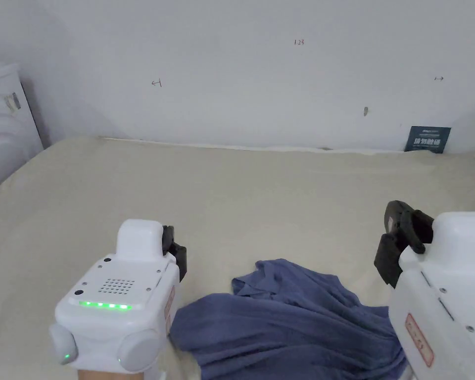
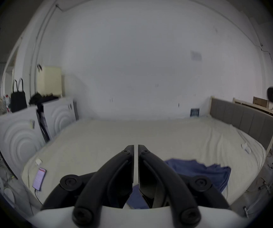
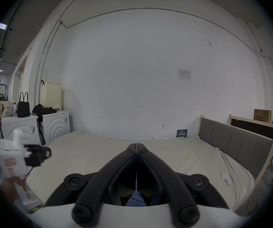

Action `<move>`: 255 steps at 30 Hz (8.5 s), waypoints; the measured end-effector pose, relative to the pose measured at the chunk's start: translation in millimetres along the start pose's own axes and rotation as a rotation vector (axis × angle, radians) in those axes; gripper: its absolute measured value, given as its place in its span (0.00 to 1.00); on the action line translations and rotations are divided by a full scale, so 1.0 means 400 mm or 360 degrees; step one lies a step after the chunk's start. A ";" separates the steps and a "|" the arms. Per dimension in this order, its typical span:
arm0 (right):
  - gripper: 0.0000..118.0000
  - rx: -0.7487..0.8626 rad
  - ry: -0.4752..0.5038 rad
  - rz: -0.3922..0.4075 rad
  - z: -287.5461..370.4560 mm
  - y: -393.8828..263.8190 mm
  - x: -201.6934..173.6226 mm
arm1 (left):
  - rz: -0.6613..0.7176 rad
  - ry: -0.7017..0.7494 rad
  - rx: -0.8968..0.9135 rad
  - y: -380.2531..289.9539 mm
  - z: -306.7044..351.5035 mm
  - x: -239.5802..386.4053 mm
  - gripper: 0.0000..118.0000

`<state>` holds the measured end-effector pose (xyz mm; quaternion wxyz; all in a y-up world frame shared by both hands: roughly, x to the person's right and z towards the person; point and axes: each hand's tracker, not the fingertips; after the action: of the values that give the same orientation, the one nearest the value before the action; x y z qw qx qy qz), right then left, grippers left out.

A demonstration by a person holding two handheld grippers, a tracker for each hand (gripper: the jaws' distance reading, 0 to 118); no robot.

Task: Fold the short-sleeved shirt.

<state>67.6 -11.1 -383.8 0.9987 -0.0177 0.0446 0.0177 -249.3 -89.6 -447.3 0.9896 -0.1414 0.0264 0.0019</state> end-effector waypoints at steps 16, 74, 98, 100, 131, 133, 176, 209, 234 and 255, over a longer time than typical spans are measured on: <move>0.00 -0.0265 -0.0070 0.0053 -0.101 -0.126 0.064 | -0.0153 0.0140 -0.1024 -0.487 -0.525 -0.083 0.98; 0.02 -0.0452 0.0237 -0.0050 -0.609 -0.180 0.343 | 0.0220 0.0006 -0.0220 -0.128 -0.159 -0.130 0.04; 0.02 0.0222 -0.0060 -0.0184 -0.407 0.566 0.439 | 0.0158 -0.0087 0.0565 0.712 -0.117 -0.220 0.04; 0.02 0.0177 -0.0105 -0.0139 -0.434 0.558 0.430 | 0.0148 -0.0112 0.0554 0.722 -0.147 -0.230 0.04; 0.02 -0.0033 -0.0097 0.0073 -0.891 0.430 0.342 | 0.0069 -0.0085 0.0349 0.692 -0.591 -0.362 0.03; 0.02 -0.0044 0.0000 0.0005 -0.888 0.383 0.367 | 0.0062 -0.0091 0.0323 0.649 -0.592 -0.362 0.04; 0.53 -0.0849 0.0004 -0.0050 -0.074 -0.735 0.359 | 0.0405 0.0113 -0.0387 -0.581 -0.052 -0.264 0.81; 0.00 -0.0286 -0.0010 -0.0049 0.103 -0.425 0.183 | 0.0139 0.0073 -0.0688 -0.550 -0.071 -0.306 0.99; 0.99 -0.1019 -0.0060 0.0016 0.080 -0.710 0.290 | 0.0269 0.0013 -0.0552 -0.580 -0.066 -0.295 0.04; 0.01 -0.0649 -0.0172 -0.0078 0.100 -0.614 0.314 | 0.0415 0.0096 -0.0424 -0.536 0.030 -0.268 0.04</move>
<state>205.2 -250.6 -346.9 0.9755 -0.2197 -0.0141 0.0028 -353.4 -291.6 -370.3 0.9523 -0.2665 0.0736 0.1295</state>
